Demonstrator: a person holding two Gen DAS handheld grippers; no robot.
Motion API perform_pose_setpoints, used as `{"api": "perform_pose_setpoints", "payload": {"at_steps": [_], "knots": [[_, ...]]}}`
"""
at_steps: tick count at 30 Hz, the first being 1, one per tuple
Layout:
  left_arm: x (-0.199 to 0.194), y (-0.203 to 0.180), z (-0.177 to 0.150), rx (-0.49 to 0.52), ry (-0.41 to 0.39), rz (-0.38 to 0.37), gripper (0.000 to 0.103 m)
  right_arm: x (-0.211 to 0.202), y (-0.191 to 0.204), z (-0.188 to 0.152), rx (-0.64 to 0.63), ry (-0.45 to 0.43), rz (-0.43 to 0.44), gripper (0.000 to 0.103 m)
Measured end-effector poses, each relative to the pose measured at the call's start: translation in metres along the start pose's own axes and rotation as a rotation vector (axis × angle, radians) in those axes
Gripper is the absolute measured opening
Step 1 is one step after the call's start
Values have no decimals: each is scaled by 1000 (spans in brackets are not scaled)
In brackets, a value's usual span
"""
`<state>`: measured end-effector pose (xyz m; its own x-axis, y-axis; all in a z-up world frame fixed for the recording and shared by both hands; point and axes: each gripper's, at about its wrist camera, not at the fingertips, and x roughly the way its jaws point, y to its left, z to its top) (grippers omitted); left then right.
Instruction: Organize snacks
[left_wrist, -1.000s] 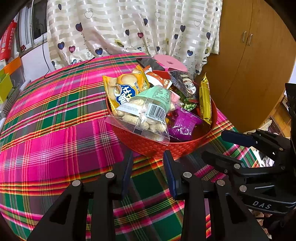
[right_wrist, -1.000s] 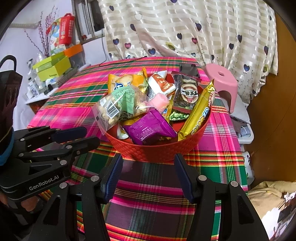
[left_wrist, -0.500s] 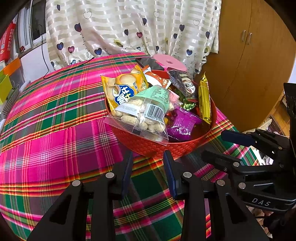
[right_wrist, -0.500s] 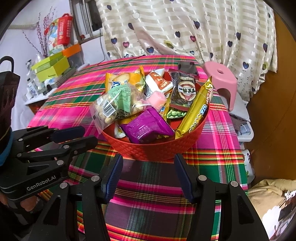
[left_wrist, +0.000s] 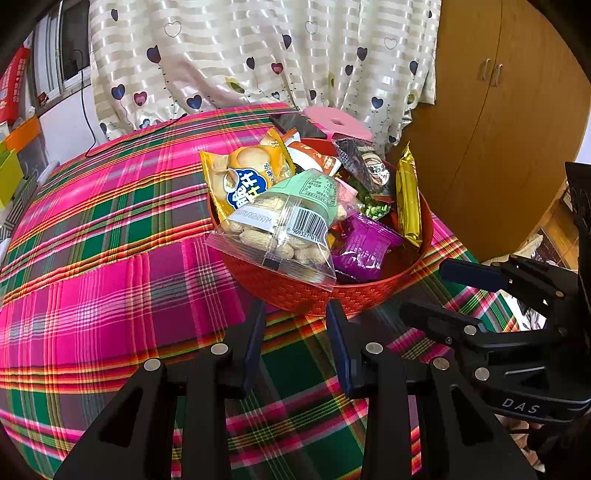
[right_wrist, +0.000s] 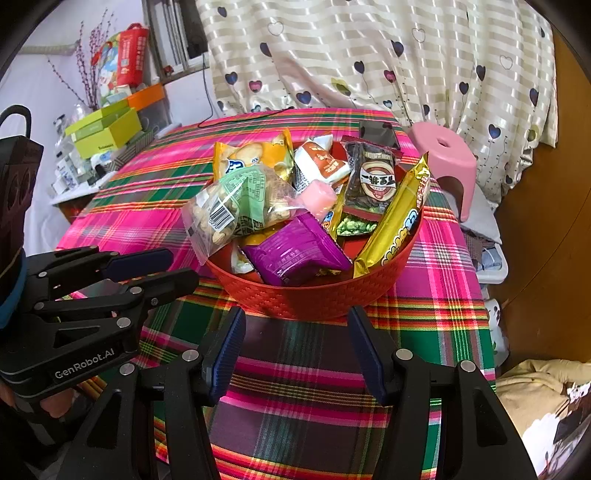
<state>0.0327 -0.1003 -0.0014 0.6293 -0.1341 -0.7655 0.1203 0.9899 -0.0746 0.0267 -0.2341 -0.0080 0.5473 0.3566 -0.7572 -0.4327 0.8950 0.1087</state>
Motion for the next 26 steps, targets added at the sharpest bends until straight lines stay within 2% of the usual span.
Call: {"api": "perform_pose_setpoints", "payload": {"at_steps": [26], "knots": [[2,2,-3,6,6,-17,35,1,0,0,2,-2,2,57]]}}
